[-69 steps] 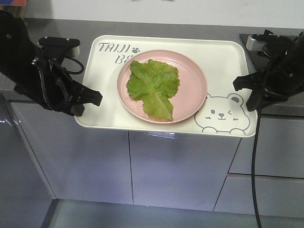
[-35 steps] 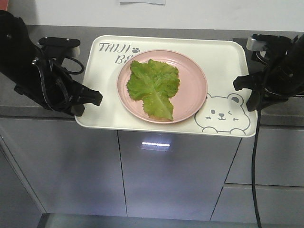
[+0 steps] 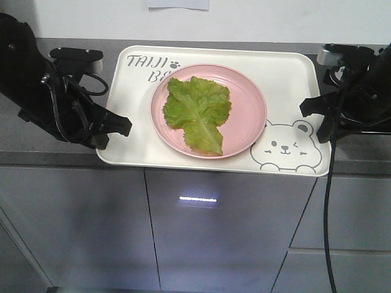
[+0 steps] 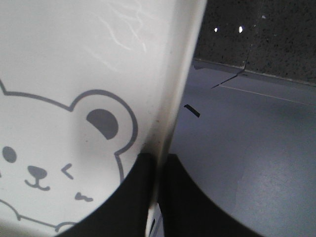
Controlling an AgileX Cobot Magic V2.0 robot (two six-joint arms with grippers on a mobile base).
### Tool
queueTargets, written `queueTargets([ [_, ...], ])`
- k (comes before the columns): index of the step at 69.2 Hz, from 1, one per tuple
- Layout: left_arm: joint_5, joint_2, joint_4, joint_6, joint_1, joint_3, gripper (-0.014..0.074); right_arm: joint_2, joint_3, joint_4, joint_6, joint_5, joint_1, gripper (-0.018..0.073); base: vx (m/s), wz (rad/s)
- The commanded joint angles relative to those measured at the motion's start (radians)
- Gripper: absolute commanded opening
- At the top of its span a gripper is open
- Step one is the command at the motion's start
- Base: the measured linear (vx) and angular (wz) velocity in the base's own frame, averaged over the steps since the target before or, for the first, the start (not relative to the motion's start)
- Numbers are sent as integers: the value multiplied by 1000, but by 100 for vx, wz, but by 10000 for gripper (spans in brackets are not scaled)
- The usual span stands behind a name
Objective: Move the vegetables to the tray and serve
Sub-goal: 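Drive the base toward another counter carrying the tray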
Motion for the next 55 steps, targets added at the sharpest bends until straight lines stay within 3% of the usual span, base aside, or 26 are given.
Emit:
queueTargets([
  [1,-90,-49,-88,27,-14,-33,-7,-51,-27,89,-29,-17,11,-6,9,-1],
  [55,-90,-49,-88,27,-14,-33,-7,-51,-27,89,-29,-17,11,-6,8,1],
])
